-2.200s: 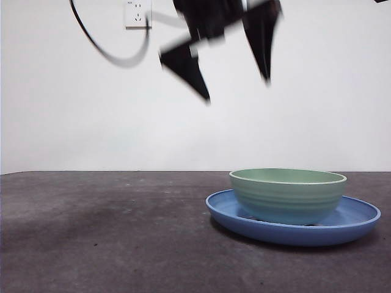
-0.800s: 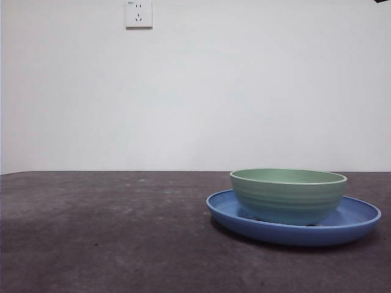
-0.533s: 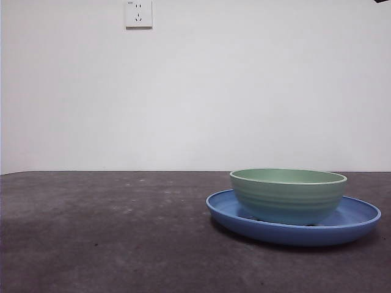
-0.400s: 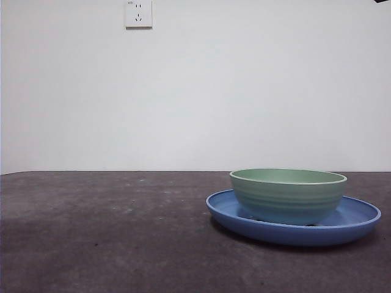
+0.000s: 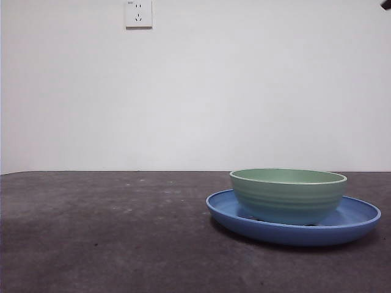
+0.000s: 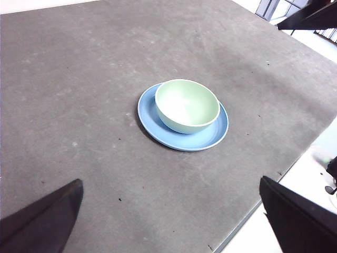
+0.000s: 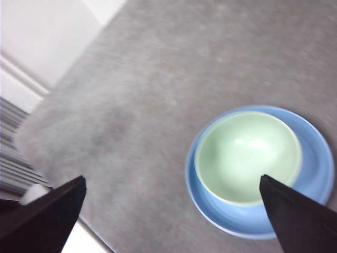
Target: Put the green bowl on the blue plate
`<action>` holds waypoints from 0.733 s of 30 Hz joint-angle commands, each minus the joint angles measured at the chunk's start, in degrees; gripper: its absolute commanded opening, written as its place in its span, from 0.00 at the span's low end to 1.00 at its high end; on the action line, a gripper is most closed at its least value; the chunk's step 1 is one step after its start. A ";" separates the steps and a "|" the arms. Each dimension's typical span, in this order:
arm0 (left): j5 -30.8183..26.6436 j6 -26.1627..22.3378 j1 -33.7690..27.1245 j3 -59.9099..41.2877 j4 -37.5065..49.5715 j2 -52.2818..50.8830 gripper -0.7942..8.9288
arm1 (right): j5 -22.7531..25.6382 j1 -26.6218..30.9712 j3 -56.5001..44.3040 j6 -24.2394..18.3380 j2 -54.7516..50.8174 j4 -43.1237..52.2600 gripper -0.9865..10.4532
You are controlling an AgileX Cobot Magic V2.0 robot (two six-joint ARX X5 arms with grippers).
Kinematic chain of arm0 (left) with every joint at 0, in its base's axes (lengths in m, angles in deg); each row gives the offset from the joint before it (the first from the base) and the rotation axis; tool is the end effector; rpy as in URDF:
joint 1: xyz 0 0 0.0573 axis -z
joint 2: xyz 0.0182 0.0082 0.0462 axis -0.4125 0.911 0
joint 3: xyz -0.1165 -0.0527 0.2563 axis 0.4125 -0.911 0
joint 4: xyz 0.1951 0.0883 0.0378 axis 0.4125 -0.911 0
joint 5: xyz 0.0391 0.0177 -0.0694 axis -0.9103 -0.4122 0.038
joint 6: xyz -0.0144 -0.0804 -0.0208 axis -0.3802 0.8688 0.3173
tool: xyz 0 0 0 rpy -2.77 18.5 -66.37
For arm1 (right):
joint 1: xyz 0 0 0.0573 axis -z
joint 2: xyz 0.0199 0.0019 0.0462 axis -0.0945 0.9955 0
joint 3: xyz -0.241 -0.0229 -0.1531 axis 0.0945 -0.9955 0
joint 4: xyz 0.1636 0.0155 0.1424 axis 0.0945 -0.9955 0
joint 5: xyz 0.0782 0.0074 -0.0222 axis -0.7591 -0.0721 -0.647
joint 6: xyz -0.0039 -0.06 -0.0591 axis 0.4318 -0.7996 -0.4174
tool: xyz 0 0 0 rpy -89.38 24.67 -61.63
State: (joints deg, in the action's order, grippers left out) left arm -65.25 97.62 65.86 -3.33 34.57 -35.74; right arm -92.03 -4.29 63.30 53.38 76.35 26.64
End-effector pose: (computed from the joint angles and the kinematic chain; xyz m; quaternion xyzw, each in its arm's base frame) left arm 0.0339 -0.0403 0.3247 0.0029 0.2352 -0.3793 0.8949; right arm 0.0995 0.0585 0.3302 0.1341 0.3285 0.3397 0.8710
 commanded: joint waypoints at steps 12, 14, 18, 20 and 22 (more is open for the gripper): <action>0.09 0.13 0.35 0.42 0.55 0.24 0.66 | 6.36 2.80 1.11 -0.46 11.85 -5.03 0.63; 0.09 0.13 0.35 0.42 0.55 0.24 0.66 | 6.36 3.72 1.11 -1.07 14.62 -4.76 0.63; 0.09 0.13 0.35 0.42 0.55 0.24 0.66 | 6.12 6.01 1.11 -3.23 21.53 -4.35 0.63; 0.09 0.13 0.35 0.42 0.52 0.24 0.66 | 6.10 7.17 1.11 -3.96 25.05 -3.65 0.60; 0.09 0.13 0.35 0.42 0.55 0.24 0.66 | 6.10 8.33 1.11 -4.68 28.30 -1.97 0.52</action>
State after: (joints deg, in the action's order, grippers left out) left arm -65.25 97.62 65.86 -3.33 34.57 -35.74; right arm -85.73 3.69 63.30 50.50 102.95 23.82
